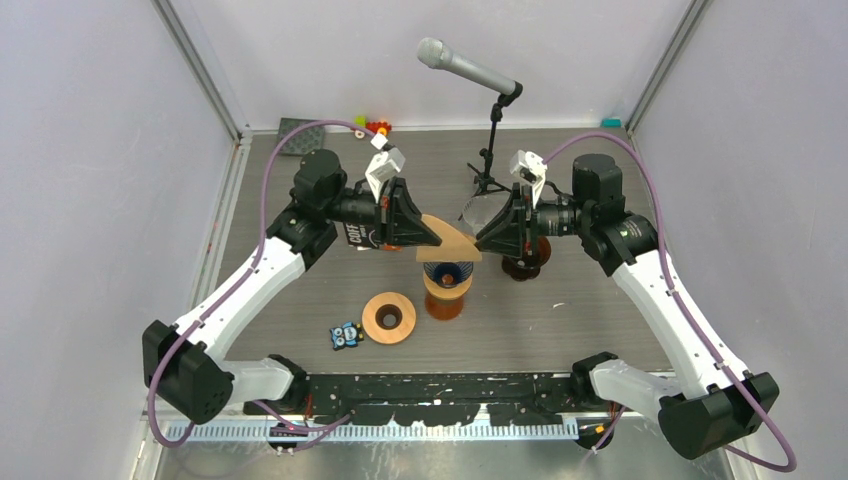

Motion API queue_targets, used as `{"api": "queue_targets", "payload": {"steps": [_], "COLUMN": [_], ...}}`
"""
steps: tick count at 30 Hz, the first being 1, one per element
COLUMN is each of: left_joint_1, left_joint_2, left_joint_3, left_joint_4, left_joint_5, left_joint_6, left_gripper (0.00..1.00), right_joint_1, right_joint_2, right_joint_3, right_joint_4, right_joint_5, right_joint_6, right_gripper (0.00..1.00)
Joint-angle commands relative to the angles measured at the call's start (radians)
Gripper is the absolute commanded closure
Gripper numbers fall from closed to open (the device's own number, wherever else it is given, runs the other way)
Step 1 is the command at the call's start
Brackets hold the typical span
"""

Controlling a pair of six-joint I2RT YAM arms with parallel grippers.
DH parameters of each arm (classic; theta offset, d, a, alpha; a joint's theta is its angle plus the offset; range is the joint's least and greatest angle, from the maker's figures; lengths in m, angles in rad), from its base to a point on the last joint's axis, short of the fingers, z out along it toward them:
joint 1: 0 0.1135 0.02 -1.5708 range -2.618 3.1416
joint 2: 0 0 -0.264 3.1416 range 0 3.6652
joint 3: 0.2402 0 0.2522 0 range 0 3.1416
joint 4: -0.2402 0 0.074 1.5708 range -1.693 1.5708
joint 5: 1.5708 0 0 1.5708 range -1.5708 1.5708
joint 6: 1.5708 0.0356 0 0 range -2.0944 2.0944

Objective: Place the coffee filter in the dripper
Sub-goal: Place the coffee filter in the coffee dripper.

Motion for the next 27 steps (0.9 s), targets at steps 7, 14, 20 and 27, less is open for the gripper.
{"api": "queue_targets", "payload": {"steps": [7,14,20,27], "left_joint_1": [-0.013,-0.014,-0.017,-0.021], "left_joint_2": [0.006,0.0,-0.001,0.004], "left_joint_3": [0.009,0.006,0.002,0.002], "left_joint_4": [0.038,0.038,0.038,0.038], "left_joint_5": [0.036,0.047,0.063,0.069], "left_joint_6": [-0.014,-0.008,-0.005,-0.002], "left_gripper": [1.0,1.0,1.0,1.0], "right_joint_1": [-0.003,-0.003,-0.003,-0.003], "right_joint_2": [0.0,0.008,0.013,0.003], "right_joint_3": [-0.006,-0.001,0.003,0.01], "right_joint_4": [0.056,0.039,0.033,0.008], "right_joint_5": [-0.024,-0.004,-0.007,-0.009], "right_joint_6": [0.027,0.005,0.003,-0.023], "right_gripper": [0.68,0.72,0.76,0.78]}}
